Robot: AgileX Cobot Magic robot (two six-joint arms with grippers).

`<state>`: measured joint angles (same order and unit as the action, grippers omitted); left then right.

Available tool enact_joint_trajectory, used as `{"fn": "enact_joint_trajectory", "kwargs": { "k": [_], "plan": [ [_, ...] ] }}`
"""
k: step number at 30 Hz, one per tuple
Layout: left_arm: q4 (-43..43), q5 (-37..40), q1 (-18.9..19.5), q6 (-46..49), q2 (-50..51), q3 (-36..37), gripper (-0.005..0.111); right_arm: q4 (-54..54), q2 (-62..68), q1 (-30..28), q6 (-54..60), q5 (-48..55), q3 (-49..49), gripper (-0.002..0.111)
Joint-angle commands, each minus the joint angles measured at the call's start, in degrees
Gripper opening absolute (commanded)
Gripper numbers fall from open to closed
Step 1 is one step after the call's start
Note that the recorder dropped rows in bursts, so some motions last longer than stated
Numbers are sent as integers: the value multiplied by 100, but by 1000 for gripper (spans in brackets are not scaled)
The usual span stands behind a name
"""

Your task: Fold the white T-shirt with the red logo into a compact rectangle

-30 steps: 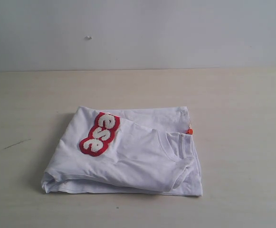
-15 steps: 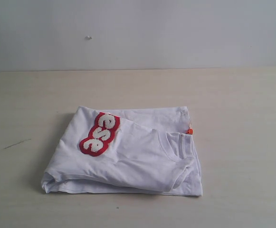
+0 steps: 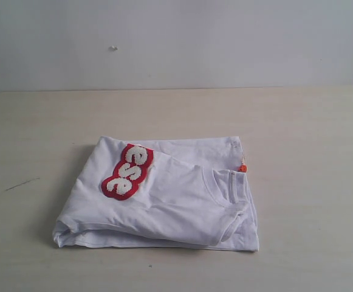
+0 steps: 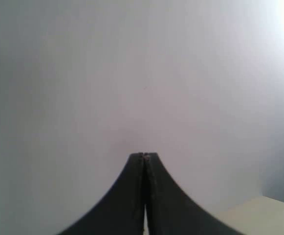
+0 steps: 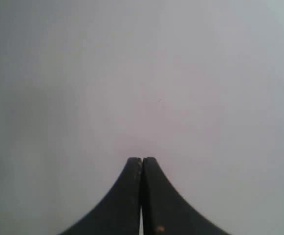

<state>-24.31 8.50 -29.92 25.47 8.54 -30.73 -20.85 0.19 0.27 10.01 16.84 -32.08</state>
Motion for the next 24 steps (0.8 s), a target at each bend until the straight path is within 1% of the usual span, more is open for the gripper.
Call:
{"fn": "enact_joint_trajectory", "kwargs": {
  "k": [1, 5, 8, 9, 12, 16, 18, 21, 23, 24],
  "plan": [
    [-8, 12, 3, -31, -20, 7, 0, 62, -19, -27, 47, 19, -36, 0],
    [41, 16, 35, -31, -20, 7, 0, 62, -19, -27, 47, 19, -36, 0],
    [668, -42, 168, 6, -20, 7, 0, 62, -19, -27, 47, 19, -36, 0],
    [836, -43, 227, 6, -20, 7, 0, 62, -19, -27, 47, 19, -36, 0],
    [861, -43, 436, 6, -20, 7, 0, 62, -19, -27, 47, 19, -36, 0],
    [919, -43, 834, -62, -20, 7, 0, 62, -19, -27, 47, 19, -36, 0],
    [1167, -43, 1050, -397, -33, 7, 0, 62, -19, -27, 47, 19, -36, 0],
    [2183, -43, 1348, -1626, -76, 7, 0, 62, -19, -27, 47, 19, -36, 0],
    [2838, -43, 1465, -2423, -113, 7, 0, 62, -19, -27, 47, 19, -36, 0],
    [3015, -43, 1490, -2615, -125, 7, 0, 62, -19, -27, 47, 19, -36, 0]
  ]
}}
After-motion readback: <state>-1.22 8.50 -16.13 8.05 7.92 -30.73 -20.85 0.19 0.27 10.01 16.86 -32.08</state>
